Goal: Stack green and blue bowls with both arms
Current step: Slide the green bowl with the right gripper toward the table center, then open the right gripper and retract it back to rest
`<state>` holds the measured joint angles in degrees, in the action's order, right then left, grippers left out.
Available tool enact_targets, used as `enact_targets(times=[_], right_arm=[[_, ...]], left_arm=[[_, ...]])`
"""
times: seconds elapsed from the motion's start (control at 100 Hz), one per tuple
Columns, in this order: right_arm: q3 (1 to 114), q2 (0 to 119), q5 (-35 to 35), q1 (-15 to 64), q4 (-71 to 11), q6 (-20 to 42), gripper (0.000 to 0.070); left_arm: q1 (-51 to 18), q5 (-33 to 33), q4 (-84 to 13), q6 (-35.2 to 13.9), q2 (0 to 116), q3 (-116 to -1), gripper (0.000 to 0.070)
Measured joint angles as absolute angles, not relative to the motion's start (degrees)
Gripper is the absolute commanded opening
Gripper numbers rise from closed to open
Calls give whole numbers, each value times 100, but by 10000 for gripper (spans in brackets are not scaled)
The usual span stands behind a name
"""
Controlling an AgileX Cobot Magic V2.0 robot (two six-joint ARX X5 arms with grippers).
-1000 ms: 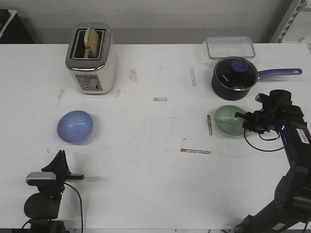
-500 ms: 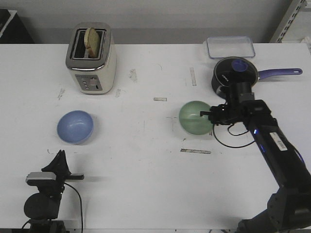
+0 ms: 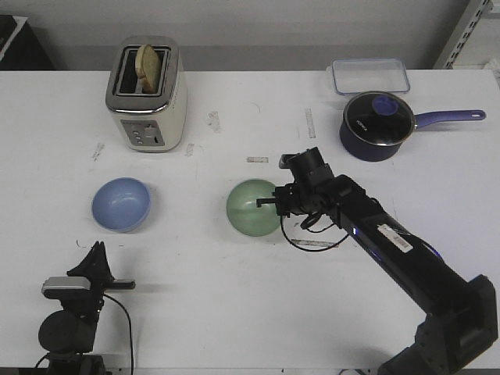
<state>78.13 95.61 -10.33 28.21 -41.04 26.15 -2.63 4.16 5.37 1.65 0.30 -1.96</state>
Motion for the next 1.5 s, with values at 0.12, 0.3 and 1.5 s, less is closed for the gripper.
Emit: enact_targets(times=[0.12,0.3,1.5], right_arm=[[7811,9808,-1017,2897,-4084,2735,3],[7806,9937,-1033,2963,-3887,2770,4],[7437,8458,-301,2248,-3201,856,158]], left_arm=[[-263,416,537,165,30,-196,1],[-263,419,537,165,30,-196,1],[-263,419,537,165,30,-196,1]])
